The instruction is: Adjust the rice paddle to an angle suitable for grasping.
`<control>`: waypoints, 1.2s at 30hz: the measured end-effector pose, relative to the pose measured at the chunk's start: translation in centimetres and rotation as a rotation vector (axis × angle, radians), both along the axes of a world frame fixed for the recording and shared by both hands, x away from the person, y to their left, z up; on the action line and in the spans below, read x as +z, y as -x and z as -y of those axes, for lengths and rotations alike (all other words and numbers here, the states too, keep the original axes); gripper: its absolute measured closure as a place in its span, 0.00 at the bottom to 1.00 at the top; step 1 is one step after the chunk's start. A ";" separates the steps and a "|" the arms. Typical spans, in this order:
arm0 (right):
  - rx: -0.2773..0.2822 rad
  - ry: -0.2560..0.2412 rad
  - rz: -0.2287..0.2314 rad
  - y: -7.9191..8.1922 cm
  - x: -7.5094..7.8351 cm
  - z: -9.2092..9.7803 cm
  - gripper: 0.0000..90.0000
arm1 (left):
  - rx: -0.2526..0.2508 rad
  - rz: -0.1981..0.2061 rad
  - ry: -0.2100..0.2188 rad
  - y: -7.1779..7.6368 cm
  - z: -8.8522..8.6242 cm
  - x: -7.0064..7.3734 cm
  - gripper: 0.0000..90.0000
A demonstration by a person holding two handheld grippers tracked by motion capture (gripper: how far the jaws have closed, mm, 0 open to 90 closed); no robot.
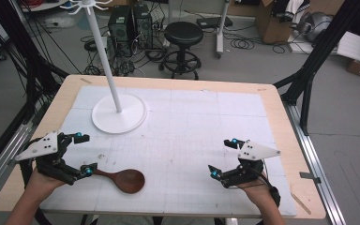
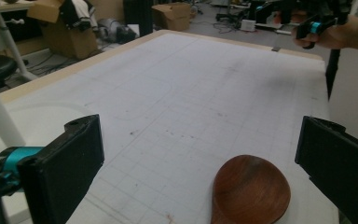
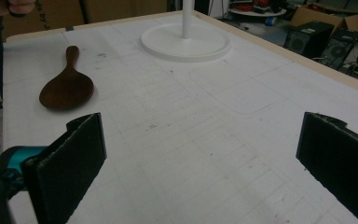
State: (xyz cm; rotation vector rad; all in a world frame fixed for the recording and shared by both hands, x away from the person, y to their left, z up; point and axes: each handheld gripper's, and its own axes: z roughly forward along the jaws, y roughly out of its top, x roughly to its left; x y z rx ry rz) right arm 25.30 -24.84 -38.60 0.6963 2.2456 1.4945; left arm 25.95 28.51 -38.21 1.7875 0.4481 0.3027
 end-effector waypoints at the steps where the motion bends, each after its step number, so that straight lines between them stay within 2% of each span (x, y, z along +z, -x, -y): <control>1: 0.000 0.001 0.002 0.0 0.0 0.0 0.00 | -0.007 0.000 -0.003 0.0 0.1 0.1 0.02; 4: 0.009 0.004 -0.008 -0.1 -0.1 0.0 0.00 | -0.011 0.006 -0.007 -0.1 0.2 0.3 0.02; 6: 0.009 0.003 -0.009 -0.1 -0.1 0.0 0.00 | 0.016 0.023 -0.007 -0.2 0.1 0.5 0.02; 7: 0.012 0.010 -0.008 -0.2 -0.1 0.0 0.00 | 0.034 0.029 0.035 -0.4 0.0 0.6 0.02; 8: 0.010 0.008 -0.005 -0.3 -0.1 0.0 0.00 | 0.040 0.027 0.051 -0.5 -0.1 0.7 0.02; 11: 0.009 0.008 0.005 -0.4 -0.1 0.1 0.00 | 0.035 0.024 0.062 -0.7 0.0 0.8 0.02; 12: 0.008 0.007 -0.001 -0.4 0.0 0.0 0.00 | 0.020 0.020 0.036 -0.9 0.1 0.8 0.02; 13: 0.008 0.007 -0.001 -0.4 0.0 0.0 0.00 | 0.020 0.020 0.036 -0.9 0.1 0.8 0.02; 15: 0.015 0.009 -0.003 -0.4 0.0 0.0 0.00 | -0.015 0.005 -0.018 -1.0 0.7 0.7 0.02; 16: 0.015 0.009 -0.003 -0.4 0.0 0.0 0.00 | -0.015 0.005 -0.018 -1.0 0.7 0.7 0.02; 17: 0.014 0.008 -0.005 -0.4 0.0 0.0 0.00 | -0.024 0.002 -0.043 -1.1 0.9 0.8 0.02; 18: 0.014 0.008 -0.005 -0.4 0.0 0.0 0.00 | -0.034 -0.006 -0.064 -1.1 1.0 0.8 0.02; 19: 0.013 0.006 -0.004 -0.3 0.0 0.1 0.00 | -0.050 -0.023 -0.105 -1.3 1.3 0.9 0.02; 20: 0.013 0.006 -0.004 -0.3 0.0 0.1 0.00 | -0.050 -0.023 -0.105 -1.3 1.3 0.9 0.02; 22: 0.012 0.005 -0.002 -0.3 0.1 0.2 0.00 | -0.072 -0.051 -0.153 -1.6 1.5 1.2 0.02; 24: 0.009 0.004 -0.001 -0.3 0.0 0.3 0.00 | -0.082 -0.063 -0.181 -1.9 1.5 1.6 0.02; 26: 0.010 0.006 0.003 -0.3 0.0 0.4 0.00 | -0.085 -0.069 -0.191 -2.0 1.4 1.8 0.02; 27: 0.013 0.009 0.002 -0.3 0.0 0.4 0.00 | -0.088 -0.077 -0.224 -2.2 1.1 2.3 0.02; 29: 0.014 0.009 0.002 -0.2 0.0 0.4 0.00 | -0.087 -0.078 -0.251 -2.2 0.9 2.8 0.02; 30: 0.014 0.009 0.002 -0.2 0.0 0.4 0.00 | -0.087 -0.078 -0.251 -2.2 0.9 2.8 0.02; 33: 0.013 0.005 -0.005 -0.2 0.0 0.4 0.00 | -0.091 -0.081 -0.314 -2.2 0.2 3.5 0.02; 34: 0.013 0.005 -0.005 -0.2 0.0 0.4 0.00 | -0.091 -0.081 -0.314 -2.2 0.2 3.5 0.02; 35: 0.011 0.008 0.002 -0.3 0.1 0.4 0.00 | -0.080 -0.065 -0.368 -2.1 -0.1 3.8 0.02; 36: 0.011 0.008 0.002 -0.3 0.1 0.4 0.00 | -0.080 -0.065 -0.368 -2.1 -0.1 3.8 0.02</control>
